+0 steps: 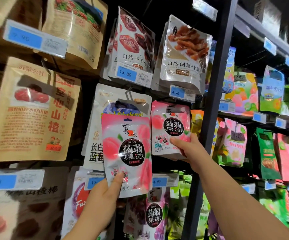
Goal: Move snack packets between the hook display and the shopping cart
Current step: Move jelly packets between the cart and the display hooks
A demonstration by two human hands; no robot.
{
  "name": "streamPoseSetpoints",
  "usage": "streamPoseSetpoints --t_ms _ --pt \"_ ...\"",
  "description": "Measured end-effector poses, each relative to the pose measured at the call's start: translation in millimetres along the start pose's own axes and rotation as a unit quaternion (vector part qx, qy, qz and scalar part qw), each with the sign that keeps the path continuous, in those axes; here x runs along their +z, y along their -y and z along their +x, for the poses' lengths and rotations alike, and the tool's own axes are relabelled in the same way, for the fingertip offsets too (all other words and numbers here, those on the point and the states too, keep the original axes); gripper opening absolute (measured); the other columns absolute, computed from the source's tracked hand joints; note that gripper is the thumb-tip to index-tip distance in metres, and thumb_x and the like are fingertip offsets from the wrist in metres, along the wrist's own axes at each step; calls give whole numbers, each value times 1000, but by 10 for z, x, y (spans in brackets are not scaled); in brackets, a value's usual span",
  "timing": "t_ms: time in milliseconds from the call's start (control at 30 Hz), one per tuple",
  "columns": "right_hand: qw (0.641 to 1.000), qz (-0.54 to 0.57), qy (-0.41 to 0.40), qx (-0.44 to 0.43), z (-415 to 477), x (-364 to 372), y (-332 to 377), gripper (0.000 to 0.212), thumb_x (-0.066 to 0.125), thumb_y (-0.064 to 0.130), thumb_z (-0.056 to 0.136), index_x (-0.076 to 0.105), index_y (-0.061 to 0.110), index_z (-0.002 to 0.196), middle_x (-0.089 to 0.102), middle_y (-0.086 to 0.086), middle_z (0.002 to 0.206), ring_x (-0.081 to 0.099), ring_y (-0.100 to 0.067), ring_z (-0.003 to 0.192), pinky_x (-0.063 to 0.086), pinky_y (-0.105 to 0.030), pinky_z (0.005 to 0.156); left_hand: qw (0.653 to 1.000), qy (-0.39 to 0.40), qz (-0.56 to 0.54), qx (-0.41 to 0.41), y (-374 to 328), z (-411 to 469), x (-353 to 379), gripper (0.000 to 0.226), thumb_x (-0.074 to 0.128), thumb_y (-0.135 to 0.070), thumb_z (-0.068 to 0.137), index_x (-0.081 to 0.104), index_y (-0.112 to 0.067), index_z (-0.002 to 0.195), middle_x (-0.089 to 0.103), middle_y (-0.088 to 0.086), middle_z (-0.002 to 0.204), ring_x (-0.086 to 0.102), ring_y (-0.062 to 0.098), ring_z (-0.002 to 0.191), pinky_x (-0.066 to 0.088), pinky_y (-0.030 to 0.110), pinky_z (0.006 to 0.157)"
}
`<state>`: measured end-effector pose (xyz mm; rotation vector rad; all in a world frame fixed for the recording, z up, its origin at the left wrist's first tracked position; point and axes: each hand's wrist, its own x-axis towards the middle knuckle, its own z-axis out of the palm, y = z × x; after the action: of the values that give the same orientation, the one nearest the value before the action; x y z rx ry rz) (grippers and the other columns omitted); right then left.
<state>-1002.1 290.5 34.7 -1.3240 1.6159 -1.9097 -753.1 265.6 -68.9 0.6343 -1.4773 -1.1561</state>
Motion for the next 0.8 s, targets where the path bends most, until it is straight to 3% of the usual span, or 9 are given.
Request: streamPoseSetpoints --t_ms 100,200,300,367,467,533,600,733,800 --pt "996 -82 -39 -7 -30 -1 -89 75 80 35 78 35 17 136 57 -5 123 62 -18 101 54 -33 77 1000 17 7 11 -6 5 25 37 46 -36 96 50 -27 60 47 -4 47 40 1 55 31 9 47" --pt "968 -197 -135 -75 -137 15 -121 90 78 51 74 26 23 141 46 -7 135 53 -23 118 48 -46 99 998 52 -1 20 2 72 86 33 45 -36 97 56 -33 66 54 -16 61 55 -3 63 37 6 57" --pt "915 -265 -218 -210 -315 67 -45 72 63 59 80 42 18 135 47 2 125 46 -20 120 42 -41 102 996 74 18 39 -32 149 156 40 43 -37 98 62 -38 62 61 -24 57 54 -14 61 34 1 53" --pt "908 -256 -197 -267 -403 100 18 42 56 55 85 56 24 113 56 10 108 54 -18 108 46 -38 93 995 90 13 43 -79 211 225 31 42 -40 97 65 -35 76 66 -29 65 58 -16 67 36 -1 56" --pt "957 -168 -71 -228 -493 134 90 5 56 38 95 56 33 95 63 12 82 62 -9 79 48 -35 76 992 126 8 21 -100 314 379 42 41 -55 92 71 -29 79 72 -15 74 65 0 79 49 11 78" --pt "971 -148 -22 -184 -504 121 106 11 56 35 96 54 31 106 64 11 84 61 -6 80 47 -34 80 990 143 -13 4 -103 391 493 47 45 -63 89 75 -29 79 74 -5 83 68 19 89 55 36 86" --pt "983 -110 -10 -145 -486 91 100 25 58 36 95 50 29 118 66 5 100 63 -8 95 49 -32 90 989 143 -48 -4 -131 441 607 31 51 -58 89 76 -39 82 75 -7 92 69 22 93 54 47 87" --pt "997 13 -34 -67 -469 41 159 22 58 31 96 62 14 110 70 -14 111 68 -31 104 52 -53 95 986 146 -75 -20 -222 492 809 52 58 -69 75 70 -26 102 71 3 108 71 26 90 59 48 74" --pt "995 25 -82 -46 -426 9 186 27 55 28 98 60 2 105 67 -25 110 66 -41 100 51 -63 90 983 170 -65 -18 -285 526 870 52 53 -64 83 68 -18 105 69 7 103 72 15 78 60 31 61"
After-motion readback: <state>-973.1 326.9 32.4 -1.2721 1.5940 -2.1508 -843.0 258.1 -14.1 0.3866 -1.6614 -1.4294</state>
